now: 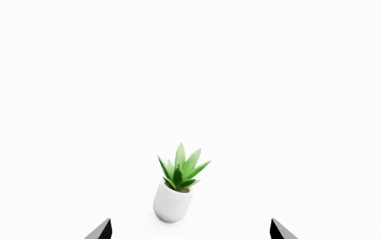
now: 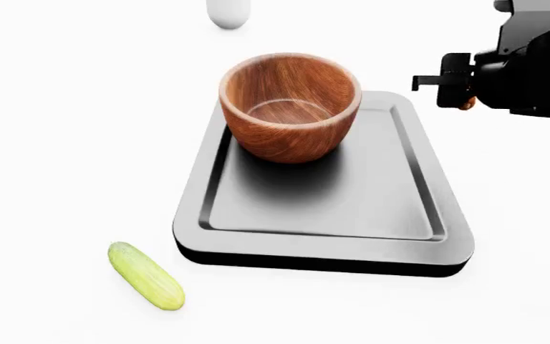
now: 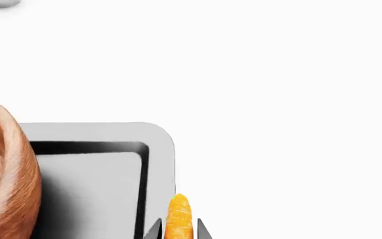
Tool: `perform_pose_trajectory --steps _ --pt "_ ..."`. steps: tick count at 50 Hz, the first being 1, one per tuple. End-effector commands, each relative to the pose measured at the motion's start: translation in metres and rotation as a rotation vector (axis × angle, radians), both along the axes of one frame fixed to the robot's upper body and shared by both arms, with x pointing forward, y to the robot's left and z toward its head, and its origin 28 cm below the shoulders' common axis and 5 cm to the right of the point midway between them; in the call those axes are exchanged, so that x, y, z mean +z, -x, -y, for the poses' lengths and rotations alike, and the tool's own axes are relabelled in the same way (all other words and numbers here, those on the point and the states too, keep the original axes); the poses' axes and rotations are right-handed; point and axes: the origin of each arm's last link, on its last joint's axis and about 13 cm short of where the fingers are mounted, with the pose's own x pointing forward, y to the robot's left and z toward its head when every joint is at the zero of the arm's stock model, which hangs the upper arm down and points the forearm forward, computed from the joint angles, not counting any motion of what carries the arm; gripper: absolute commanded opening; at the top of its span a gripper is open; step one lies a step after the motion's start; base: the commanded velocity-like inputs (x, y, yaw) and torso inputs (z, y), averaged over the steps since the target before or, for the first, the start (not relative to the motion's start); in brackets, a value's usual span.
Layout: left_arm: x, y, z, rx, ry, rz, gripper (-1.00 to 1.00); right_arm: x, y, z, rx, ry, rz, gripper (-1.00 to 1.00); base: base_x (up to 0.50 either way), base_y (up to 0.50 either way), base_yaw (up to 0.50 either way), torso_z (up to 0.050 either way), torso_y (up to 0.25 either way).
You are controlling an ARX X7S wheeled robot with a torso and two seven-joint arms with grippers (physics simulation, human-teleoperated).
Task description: Place the two vegetables and bowl onto the tray for setting up a vegetable dip station.
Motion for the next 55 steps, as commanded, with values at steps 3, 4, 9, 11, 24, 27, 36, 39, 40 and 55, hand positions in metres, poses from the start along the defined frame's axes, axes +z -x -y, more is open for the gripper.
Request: perform_pose_trajectory --steps 3,4,9,11,24,27,36,39,40,55 --pt "0.001 0.000 0.000 0.000 0.000 0.003 1.00 0.000 -0.002 -0.016 0.078 0.019 0.008 -1.00 0.00 0.00 0.00 0.000 0.000" --pt "0.000 0.000 0.000 -0.001 0.000 0.002 1.00 -0.001 -0.001 -0.017 0.083 0.020 0.004 -1.00 0.00 0.00 0.00 0.000 0.000" --pt "0.001 0.001 0.000 -0.002 -0.001 0.003 1.00 -0.007 -0.002 -0.020 0.099 0.022 -0.009 -1.00 0.00 0.00 0.00 0.000 0.000" --pt "0.001 0.001 0.000 -0.002 -0.001 0.003 1.00 -0.010 -0.002 -0.021 0.105 0.022 -0.015 -1.00 0.00 0.00 0.00 0.000 0.000" --pt "0.001 0.001 0.000 0.000 0.000 0.005 1.00 -0.011 -0.004 -0.027 0.133 0.018 -0.015 -1.00 0.00 0.00 0.00 0.000 0.000" --pt "0.001 0.001 0.000 0.001 0.001 0.007 1.00 -0.011 -0.005 -0.028 0.139 0.016 -0.014 -1.00 0.00 0.00 0.00 0.000 0.000" --pt "0.002 0.002 -0.001 0.002 0.003 0.007 1.00 -0.013 -0.001 -0.030 0.159 0.035 -0.024 -1.00 0.00 0.00 0.00 0.000 0.000" --pt "0.002 0.002 0.000 0.000 0.001 0.008 1.00 -0.017 0.001 -0.032 0.167 0.035 -0.031 -1.00 0.00 0.00 0.00 0.000 0.000" --pt "0.001 0.002 0.000 0.000 0.002 0.007 1.00 -0.017 0.001 -0.032 0.169 0.035 -0.033 -1.00 0.00 0.00 0.00 0.000 0.000" --pt "0.002 0.002 0.000 -0.001 0.002 0.008 1.00 -0.021 0.002 -0.033 0.180 0.024 -0.038 -1.00 0.00 0.00 0.00 0.000 0.000"
